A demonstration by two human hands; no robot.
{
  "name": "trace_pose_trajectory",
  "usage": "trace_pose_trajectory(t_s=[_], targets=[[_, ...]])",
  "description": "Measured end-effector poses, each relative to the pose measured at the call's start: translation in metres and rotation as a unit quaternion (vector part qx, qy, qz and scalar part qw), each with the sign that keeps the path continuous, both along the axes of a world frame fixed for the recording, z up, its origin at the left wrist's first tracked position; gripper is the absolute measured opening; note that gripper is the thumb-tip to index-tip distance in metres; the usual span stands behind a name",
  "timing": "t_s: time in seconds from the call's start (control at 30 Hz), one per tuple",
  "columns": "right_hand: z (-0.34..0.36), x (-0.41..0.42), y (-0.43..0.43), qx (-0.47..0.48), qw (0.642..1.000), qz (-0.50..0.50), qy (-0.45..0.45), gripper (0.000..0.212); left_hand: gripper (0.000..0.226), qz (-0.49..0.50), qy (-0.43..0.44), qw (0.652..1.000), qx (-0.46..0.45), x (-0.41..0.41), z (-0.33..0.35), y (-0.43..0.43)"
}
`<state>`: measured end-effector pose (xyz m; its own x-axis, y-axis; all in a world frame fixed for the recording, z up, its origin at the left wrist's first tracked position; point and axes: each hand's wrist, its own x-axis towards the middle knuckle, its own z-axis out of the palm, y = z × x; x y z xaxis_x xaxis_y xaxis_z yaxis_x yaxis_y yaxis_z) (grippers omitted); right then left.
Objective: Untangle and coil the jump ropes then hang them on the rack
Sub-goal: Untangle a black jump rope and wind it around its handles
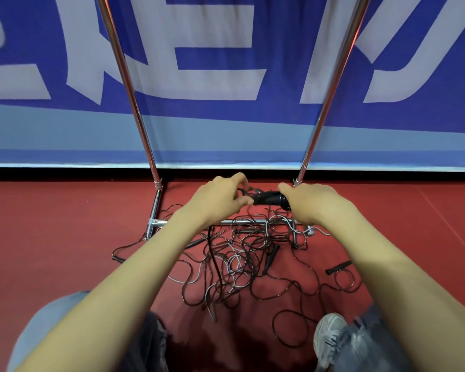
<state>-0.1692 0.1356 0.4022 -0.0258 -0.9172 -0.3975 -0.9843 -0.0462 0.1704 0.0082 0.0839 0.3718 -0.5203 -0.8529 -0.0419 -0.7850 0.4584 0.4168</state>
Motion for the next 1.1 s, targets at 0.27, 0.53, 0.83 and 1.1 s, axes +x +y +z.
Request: trace_pose_trajectory(t_s=[0.27,0.53,0.83,1.1], targets=[[0.002,-0.018,0.000,0.024,0.998,-0.012,-0.060,0.043,0.030,0.001,0.182,0.976,0.122,0.019,0.011,-0.010],[-0.010,-0.015,-0.020,-0.180,0.904,-0.108,-0.372,0.032,0.021,0.062,0.456,0.853,0.245,-0.012,0.006,0.016],[-0.001,-0.004,-0.015,-0.098,0.691,-0.096,-0.710,0.037,0.028,0.119,0.548,0.788,0.255,-0.002,0.012,0.006],[0.007,0.001,-0.010,-0.033,0.579,-0.103,-0.808,0.033,0.036,0.058,0.604,0.781,0.146,-0.008,0.017,0.019]])
